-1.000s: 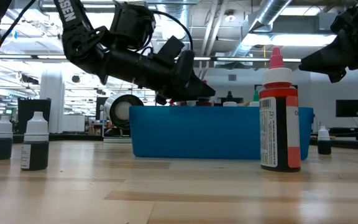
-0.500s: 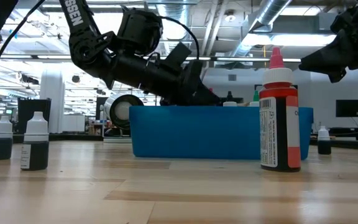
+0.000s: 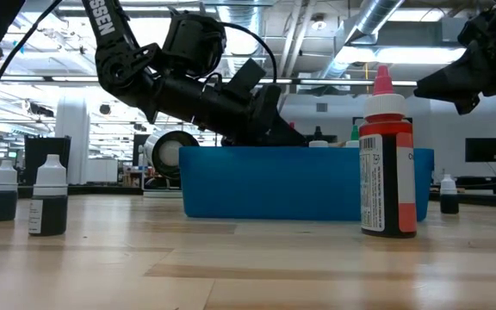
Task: Pick & Place food coloring
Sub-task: Put the large red food coloring bottle into the blue bin, then put the large orange food coloring bottle into the blue bin
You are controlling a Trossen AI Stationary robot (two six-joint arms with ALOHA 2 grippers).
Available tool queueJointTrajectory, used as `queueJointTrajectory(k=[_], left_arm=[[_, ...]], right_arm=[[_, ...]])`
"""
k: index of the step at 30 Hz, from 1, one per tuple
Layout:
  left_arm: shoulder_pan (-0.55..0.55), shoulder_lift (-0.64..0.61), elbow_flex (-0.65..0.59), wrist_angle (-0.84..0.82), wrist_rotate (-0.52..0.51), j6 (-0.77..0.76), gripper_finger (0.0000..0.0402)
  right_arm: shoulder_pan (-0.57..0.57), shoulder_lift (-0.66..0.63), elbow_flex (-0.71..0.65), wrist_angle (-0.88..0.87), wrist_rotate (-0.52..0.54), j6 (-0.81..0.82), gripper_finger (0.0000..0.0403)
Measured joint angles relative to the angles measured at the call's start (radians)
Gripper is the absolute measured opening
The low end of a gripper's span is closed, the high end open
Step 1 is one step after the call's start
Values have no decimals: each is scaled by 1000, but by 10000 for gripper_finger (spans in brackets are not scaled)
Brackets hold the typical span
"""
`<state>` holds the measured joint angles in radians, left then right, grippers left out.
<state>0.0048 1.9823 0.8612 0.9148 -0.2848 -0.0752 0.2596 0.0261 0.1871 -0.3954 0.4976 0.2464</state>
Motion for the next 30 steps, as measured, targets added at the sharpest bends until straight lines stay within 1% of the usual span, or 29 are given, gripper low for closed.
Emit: queueJointTrajectory(k=[8, 14, 20, 26, 30], left_arm=[[2, 0, -1, 16, -12, 1, 164], [4, 0, -1, 17, -16, 3, 184], [8, 0, -1, 34, -18, 38, 192], [25, -4, -1, 50, -18, 38, 193], [35, -31, -1, 54, -17, 42, 193]], right_arm=[[0, 0, 0, 0, -1, 0, 98], [0, 0, 0, 0, -2, 0, 98], [0, 0, 0, 0, -4, 0, 98], [0, 0, 0, 0, -4, 0, 98], [0, 0, 0, 0, -4, 0, 98]])
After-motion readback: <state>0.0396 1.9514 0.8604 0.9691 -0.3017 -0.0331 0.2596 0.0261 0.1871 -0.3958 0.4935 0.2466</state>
